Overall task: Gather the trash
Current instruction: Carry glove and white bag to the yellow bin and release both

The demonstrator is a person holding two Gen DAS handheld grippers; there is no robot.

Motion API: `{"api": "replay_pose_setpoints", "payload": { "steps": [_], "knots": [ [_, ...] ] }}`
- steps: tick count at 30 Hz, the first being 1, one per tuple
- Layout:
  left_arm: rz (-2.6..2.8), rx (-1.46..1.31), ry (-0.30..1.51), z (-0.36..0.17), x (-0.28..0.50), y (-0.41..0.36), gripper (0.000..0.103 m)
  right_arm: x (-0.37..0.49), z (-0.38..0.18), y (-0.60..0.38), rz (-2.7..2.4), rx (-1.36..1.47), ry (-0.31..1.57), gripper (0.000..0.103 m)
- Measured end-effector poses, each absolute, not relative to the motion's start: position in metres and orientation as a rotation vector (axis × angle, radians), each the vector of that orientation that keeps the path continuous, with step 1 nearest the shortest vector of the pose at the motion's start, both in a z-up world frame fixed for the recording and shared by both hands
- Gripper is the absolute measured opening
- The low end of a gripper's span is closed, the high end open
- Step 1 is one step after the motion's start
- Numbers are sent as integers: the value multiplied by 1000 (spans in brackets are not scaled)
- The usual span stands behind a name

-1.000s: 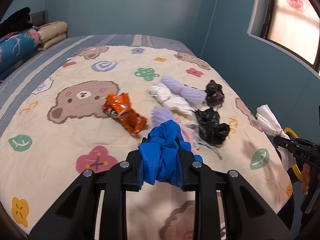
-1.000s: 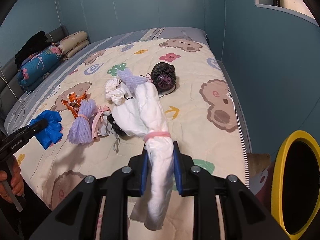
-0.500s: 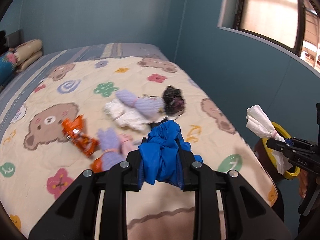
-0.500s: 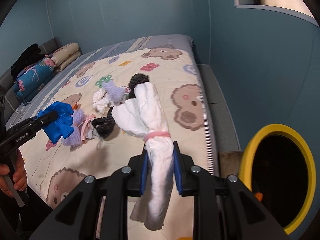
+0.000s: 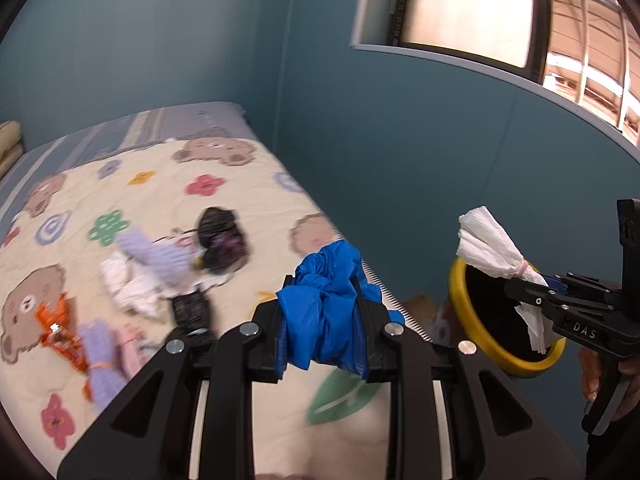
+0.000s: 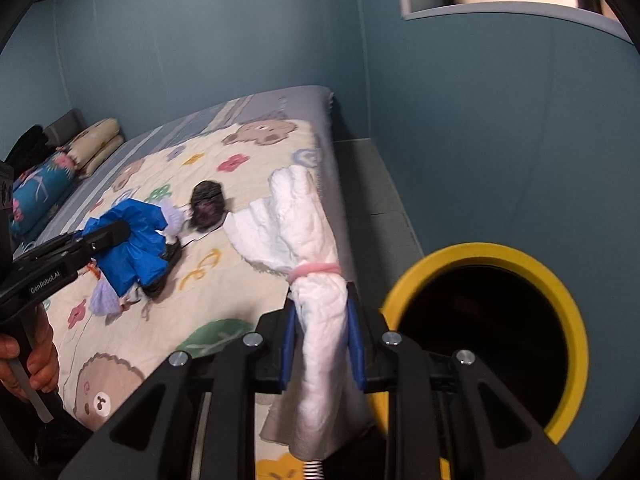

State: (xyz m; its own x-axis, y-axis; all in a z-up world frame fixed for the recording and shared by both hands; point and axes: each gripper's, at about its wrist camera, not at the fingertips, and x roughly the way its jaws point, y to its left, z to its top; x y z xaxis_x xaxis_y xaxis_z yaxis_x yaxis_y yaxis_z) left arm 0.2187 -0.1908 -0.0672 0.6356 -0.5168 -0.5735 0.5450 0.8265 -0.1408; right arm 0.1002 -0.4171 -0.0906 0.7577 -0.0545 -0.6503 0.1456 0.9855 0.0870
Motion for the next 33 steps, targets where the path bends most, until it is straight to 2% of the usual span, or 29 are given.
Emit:
{"api": "replay_pose_setpoints", "payload": {
  "steps": [11,24,28,32,33],
  "knots": [
    [-784,62,660,-72,226,-293,25,81,-81,-490,-265,196,674,21],
    [-959,117,713,-94,216,-396,26,64,-110,-550,-381,275,713,21],
    [-969,117,730,-101,216,-415,30,63,-118,-561,-403,298,721,21],
    [-972,93,743,-103,221,-422,48,62,-120,-568,-424,306,719,24],
    [-972,90,741,-103,222,-421,50,61,-120,-570,-429,307,718,26]
  ]
}}
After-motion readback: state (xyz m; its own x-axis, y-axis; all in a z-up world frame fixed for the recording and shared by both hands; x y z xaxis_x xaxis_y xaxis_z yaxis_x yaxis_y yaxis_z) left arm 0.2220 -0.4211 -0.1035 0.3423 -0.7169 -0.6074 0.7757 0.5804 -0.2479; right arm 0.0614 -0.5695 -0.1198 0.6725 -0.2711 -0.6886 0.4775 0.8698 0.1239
